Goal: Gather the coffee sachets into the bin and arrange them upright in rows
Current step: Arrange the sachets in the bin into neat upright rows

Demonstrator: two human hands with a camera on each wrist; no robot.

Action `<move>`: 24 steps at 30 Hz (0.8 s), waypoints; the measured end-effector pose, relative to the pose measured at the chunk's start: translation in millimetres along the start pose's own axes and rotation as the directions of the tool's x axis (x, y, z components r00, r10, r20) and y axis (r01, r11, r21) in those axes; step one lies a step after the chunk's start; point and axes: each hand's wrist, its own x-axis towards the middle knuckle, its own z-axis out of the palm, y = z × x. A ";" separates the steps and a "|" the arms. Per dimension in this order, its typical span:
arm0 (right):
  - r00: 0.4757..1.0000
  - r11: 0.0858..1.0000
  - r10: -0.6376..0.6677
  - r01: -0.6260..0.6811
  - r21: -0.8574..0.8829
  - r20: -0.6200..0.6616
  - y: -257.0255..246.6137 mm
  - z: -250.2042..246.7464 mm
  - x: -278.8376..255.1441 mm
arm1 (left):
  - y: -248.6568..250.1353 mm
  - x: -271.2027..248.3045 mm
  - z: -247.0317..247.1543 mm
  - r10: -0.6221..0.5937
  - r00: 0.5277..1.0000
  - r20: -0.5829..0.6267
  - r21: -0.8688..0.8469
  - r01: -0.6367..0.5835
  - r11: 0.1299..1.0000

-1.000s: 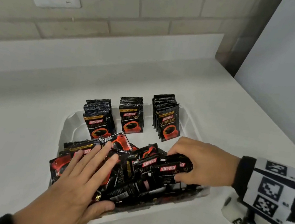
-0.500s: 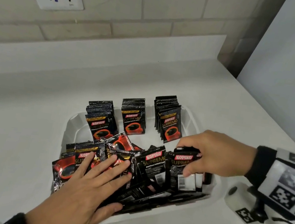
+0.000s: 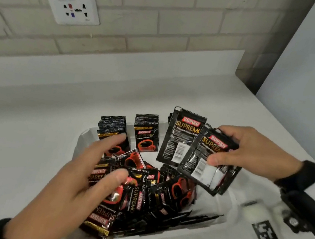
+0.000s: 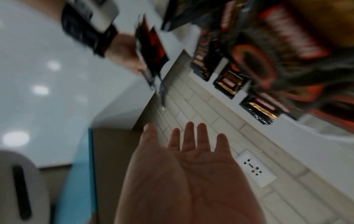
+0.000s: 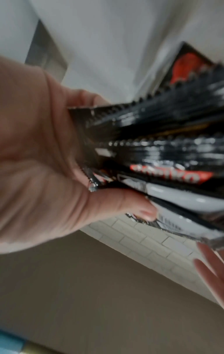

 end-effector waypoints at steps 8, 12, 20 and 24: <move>0.999 0.993 -0.011 0.006 0.116 0.037 -15.8 48.5 12.1 | 29.9 46.8 40.3 -0.024 0.990 0.137 -0.225 0.054 0.973; 0.998 0.978 0.049 -0.055 0.204 0.037 -13.7 56.8 19.4 | 22.5 44.4 51.2 -0.149 0.960 0.237 -0.380 0.232 0.895; 0.985 0.937 0.004 0.058 0.345 -0.175 -15.6 48.2 18.2 | 6.6 38.5 57.2 -0.338 0.937 0.082 -0.686 0.299 0.664; 0.986 0.953 -0.075 0.115 0.279 -0.151 -17.7 48.9 -4.6 | 2.8 38.7 57.1 -0.421 0.898 -0.131 -0.812 0.146 0.565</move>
